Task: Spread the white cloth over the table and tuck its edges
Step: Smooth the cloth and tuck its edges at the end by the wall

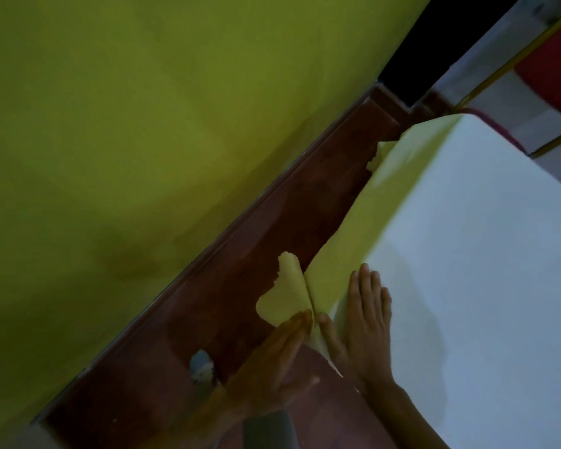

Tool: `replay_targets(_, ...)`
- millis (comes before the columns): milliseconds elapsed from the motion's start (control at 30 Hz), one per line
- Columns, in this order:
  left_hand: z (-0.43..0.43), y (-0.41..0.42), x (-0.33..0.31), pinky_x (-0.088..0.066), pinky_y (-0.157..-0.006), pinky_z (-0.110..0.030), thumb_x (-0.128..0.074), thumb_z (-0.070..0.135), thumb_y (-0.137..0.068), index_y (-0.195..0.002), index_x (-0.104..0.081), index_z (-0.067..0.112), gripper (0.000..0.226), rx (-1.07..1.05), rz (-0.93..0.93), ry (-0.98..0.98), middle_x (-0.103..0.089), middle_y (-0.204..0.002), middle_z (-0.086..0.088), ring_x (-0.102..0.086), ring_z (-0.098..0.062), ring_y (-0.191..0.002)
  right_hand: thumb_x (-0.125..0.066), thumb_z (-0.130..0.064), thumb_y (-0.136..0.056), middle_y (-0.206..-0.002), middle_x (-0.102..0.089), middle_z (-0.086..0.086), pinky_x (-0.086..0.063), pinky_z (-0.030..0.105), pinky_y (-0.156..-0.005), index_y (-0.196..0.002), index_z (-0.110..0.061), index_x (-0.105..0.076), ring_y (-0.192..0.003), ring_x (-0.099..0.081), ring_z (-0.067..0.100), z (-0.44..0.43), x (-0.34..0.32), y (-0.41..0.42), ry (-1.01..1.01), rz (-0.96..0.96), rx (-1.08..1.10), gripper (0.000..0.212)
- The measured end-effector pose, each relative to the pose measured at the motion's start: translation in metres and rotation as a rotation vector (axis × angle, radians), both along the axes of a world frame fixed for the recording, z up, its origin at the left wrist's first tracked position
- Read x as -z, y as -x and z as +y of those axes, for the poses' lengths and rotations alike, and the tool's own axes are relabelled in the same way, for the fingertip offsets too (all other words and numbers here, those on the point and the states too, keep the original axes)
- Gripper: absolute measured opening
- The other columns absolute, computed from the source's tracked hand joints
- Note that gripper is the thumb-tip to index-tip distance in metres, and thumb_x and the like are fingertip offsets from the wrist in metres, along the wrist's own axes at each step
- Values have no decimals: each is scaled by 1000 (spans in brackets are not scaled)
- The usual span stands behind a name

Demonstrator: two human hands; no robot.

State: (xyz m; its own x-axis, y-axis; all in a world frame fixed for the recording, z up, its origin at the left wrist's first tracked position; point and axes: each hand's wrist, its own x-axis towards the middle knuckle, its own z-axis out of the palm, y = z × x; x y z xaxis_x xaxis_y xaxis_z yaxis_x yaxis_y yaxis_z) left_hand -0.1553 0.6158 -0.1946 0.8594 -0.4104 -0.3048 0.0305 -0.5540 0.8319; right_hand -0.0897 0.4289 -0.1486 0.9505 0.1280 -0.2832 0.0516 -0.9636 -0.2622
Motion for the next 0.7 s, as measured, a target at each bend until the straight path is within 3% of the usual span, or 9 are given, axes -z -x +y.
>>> replay_targets(67, -18, -5, -8, -33, -120, -37, -38, 69, -98, -162, -5, 28, 83, -73, 63, 92, -9, -168, 14, -16, -3, -153, -21, -60, -105, -173, 0, 6, -2, 41, -129, -163, -8, -14, -160, -1, 25, -12, 7, 1, -35, -80, -52, 78)
replay_targets(133, -34, -11, -17, -32, -119, -31, -37, 70, -97, -161, -6, 30, 81, -145, 115, 99, -12, -166, 19, -17, 4, -150, -22, -50, -108, -173, -2, 6, -2, 40, -129, -163, -9, -14, -160, -4, 25, -25, 8, -5, -15, -105, -115, 69)
replay_targets(200, -43, -19, -25, -16, -121, -14, -43, 61, -99, -159, 1, 36, 78, -170, 123, 95, -3, -164, 26, -2, 15, -147, -25, -42, -109, -173, -6, 8, -6, 45, -128, -162, -7, -16, -160, -6, 26, -38, 9, -18, -6, -95, -174, 64)
replay_targets(267, -47, -29, -37, 2, -114, -1, -44, 55, -101, -153, 14, 44, 79, -101, 153, 8, 16, -158, 34, 16, 26, -137, -29, -38, -109, -172, -9, 10, -11, 49, -127, -161, -6, -20, -159, -8, 27, -50, 11, -35, -25, -114, -237, 62)
replay_targets(333, -54, -44, -40, 4, -119, -10, -35, 64, -100, -152, 21, 44, 79, -36, 124, -45, 27, -156, 36, 21, 20, -141, -31, -36, -108, -171, -12, 11, -13, 49, -126, -161, -5, -23, -159, -10, 27, -65, 13, -62, -25, -135, -282, 61)
replay_targets(433, -67, -75, -30, -10, -126, -31, -18, 76, -96, -159, 12, 30, 84, 12, 7, -139, 16, -166, 20, 9, 3, -152, -34, -35, -108, -171, -15, 13, -15, 49, -127, -160, -3, -27, -159, -12, 27, -91, 13, -112, -4, -170, -353, 60)
replay_targets(500, -79, -105, -27, -10, -126, -28, -22, 72, -98, -158, 9, 23, 83, 21, -28, -149, 13, -166, 16, 10, 3, -152, -34, -35, -109, -170, -16, 15, -15, 48, -128, -159, -2, -27, -159, -11, 27, -113, 13, -154, 22, -177, -377, 61)
replay_targets(600, -106, -154, -27, 7, -122, -20, -26, 58, -105, -158, 11, 19, 76, 57, -136, -146, 15, -167, 11, 17, 0, -152, -24, -45, -109, -172, -4, 12, -2, 41, -130, -163, -7, -14, -160, 0, 22, -147, 13, -221, 98, -124, -344, 66)
replay_targets(700, -134, -197, -20, -4, -126, -28, -27, 52, -107, -160, 4, 10, 74, 63, -265, -162, 5, -169, -2, 9, -10, -155, -18, -53, -106, -172, -2, 12, 0, 39, -129, -163, -8, -10, -160, 2, 23, -177, 11, -290, 114, -104, -299, 73)
